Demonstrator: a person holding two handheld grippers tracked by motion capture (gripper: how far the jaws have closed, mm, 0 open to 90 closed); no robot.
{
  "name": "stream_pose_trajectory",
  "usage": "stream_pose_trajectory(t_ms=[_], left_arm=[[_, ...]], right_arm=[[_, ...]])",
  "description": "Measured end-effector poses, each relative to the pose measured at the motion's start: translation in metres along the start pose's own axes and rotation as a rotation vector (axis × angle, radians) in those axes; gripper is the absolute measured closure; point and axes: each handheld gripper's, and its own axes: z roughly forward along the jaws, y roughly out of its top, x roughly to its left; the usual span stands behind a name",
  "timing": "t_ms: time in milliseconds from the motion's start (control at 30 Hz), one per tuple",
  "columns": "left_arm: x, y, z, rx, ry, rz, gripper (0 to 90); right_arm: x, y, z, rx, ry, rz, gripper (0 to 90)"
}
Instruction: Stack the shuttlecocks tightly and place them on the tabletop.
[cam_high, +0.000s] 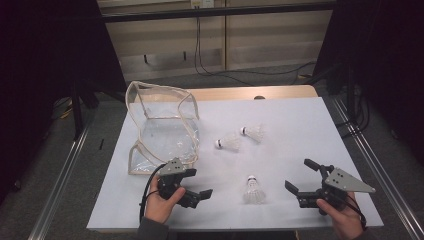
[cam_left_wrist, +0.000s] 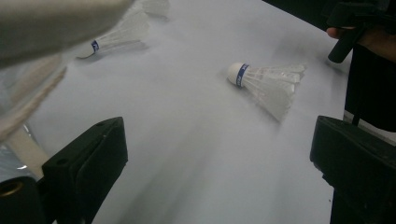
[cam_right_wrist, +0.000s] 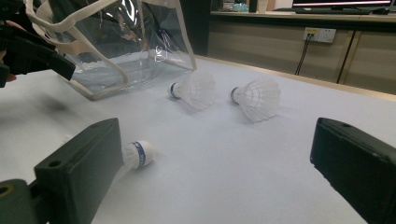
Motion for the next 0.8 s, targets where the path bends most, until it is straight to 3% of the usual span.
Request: stream_pose_trajectory(t_ms=[800], left_arm=[[0.012, -0.006, -0.025, -0.033, 0.017, 0.022, 3.7]], right_arm=[[0.000, 0.000, 0.000, 0.002, 0.000, -0.002, 1.7]])
